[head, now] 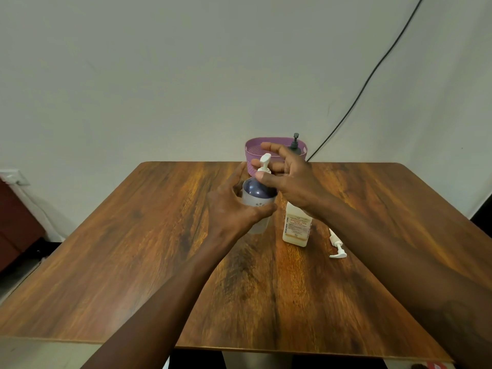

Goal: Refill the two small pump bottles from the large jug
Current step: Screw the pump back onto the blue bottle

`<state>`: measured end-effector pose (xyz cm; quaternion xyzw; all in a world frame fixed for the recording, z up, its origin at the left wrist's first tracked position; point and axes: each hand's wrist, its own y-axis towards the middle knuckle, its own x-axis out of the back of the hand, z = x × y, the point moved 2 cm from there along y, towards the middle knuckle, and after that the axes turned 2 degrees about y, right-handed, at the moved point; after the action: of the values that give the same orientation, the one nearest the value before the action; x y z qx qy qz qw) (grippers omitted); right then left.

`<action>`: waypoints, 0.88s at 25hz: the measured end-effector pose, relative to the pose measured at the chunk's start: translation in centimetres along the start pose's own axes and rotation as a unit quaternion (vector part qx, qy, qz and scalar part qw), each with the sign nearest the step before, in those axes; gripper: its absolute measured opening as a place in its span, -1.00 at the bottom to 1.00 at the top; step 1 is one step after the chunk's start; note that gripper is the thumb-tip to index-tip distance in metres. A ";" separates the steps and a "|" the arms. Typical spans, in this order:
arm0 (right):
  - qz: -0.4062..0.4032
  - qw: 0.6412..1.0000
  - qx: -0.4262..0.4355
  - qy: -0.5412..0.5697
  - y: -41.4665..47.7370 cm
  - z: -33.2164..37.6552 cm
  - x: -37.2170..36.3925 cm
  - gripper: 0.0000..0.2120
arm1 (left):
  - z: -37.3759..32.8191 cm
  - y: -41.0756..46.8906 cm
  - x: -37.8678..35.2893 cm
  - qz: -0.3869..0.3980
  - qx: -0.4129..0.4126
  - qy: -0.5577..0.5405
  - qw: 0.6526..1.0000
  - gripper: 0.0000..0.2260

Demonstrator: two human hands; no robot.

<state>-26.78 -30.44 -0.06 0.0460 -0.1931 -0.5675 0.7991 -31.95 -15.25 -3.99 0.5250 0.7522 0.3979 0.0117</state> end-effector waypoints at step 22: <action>-0.212 0.958 0.062 -0.180 1.0 0.2 -0.3 -0.52 | 0.8 -0.1 -2.9 -0.059 0.009 -0.020 0.998 -0.45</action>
<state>-26.02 -29.73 0.33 0.0327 -0.3548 -0.7095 0.6079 -30.41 -17.06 -5.77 0.4875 0.7854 0.3788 0.0454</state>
